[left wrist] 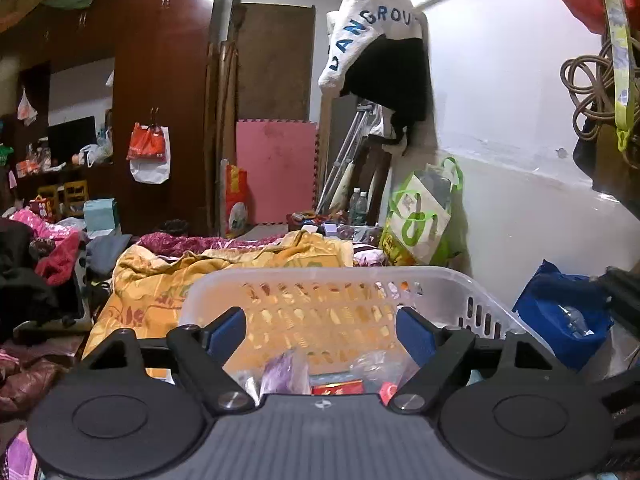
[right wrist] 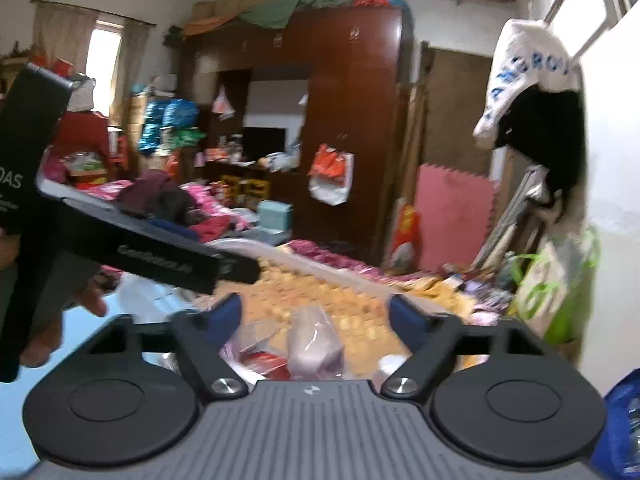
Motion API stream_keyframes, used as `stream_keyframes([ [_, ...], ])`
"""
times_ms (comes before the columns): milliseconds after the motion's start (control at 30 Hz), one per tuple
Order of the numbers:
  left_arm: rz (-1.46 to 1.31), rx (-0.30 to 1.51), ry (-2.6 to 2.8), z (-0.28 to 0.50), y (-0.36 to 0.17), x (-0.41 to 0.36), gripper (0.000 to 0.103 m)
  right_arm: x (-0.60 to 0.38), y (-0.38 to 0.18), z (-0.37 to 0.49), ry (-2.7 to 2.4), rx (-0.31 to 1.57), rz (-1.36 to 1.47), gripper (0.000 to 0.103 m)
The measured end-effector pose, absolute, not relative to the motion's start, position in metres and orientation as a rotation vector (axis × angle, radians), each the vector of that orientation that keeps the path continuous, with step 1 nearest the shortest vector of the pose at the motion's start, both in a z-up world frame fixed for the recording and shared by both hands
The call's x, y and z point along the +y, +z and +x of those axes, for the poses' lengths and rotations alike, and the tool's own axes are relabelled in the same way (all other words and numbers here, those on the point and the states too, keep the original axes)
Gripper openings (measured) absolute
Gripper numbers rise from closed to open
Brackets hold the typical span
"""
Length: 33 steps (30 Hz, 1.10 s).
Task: Organize objects
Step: 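Place both boxes into the white basket and release them, then grasp the white KENT box with the left gripper while the right grasps a pink box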
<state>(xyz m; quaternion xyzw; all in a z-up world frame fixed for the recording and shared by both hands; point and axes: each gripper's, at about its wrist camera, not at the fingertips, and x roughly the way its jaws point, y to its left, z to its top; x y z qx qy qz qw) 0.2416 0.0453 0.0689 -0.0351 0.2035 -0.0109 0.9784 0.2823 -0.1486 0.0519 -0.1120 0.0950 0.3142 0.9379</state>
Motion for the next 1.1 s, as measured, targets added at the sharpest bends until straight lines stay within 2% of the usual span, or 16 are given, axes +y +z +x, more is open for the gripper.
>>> stream_keyframes([
  [67, -0.067, 0.38, -0.018, 0.221, 0.07, 0.051, 0.085, -0.161, 0.053, 0.27, 0.665, 0.192, -0.191, 0.095],
  [100, -0.06, 0.362, -0.013, 0.207, 0.069, 0.052, 0.085, -0.169, 0.051, 0.261, 0.674, 0.189, -0.166, 0.103],
  [200, -0.059, 0.33, -0.036, 0.163, 0.056, 0.052, 0.095, -0.187, 0.036, 0.236, 0.701, 0.191, -0.143, 0.103],
  [400, -0.027, 0.37, -0.096, 0.119, 0.011, 0.037, 0.095, -0.203, -0.022, 0.202, 0.743, 0.257, -0.047, 0.103],
  [667, 0.006, 0.38, -0.062, 0.129, 0.005, 0.03, 0.094, -0.145, -0.035, 0.19, 0.821, 0.267, -0.127, 0.103],
  [767, -0.012, 0.387, -0.061, 0.131, 0.002, 0.034, 0.094, -0.127, -0.04, 0.193, 0.79, 0.285, -0.182, 0.094],
  [800, -0.006, 0.39, -0.06, 0.131, 0.001, 0.034, 0.094, -0.125, -0.04, 0.196, 0.788, 0.298, -0.186, 0.083],
  [833, 0.0, 0.392, -0.057, 0.132, 0.0, 0.033, 0.094, -0.125, -0.041, 0.197, 0.791, 0.31, -0.182, 0.068],
  [867, 0.006, 0.394, -0.054, 0.132, -0.001, 0.031, 0.094, -0.127, -0.041, 0.199, 0.795, 0.322, -0.176, 0.06],
  [1000, 0.026, 0.415, -0.057, 0.138, -0.006, 0.024, 0.094, -0.141, -0.042, 0.195, 0.795, 0.317, -0.17, 0.057],
  [1100, 0.039, 0.438, -0.04, 0.145, -0.013, 0.02, 0.087, -0.159, -0.042, 0.191, 0.781, 0.3, -0.145, 0.057],
])
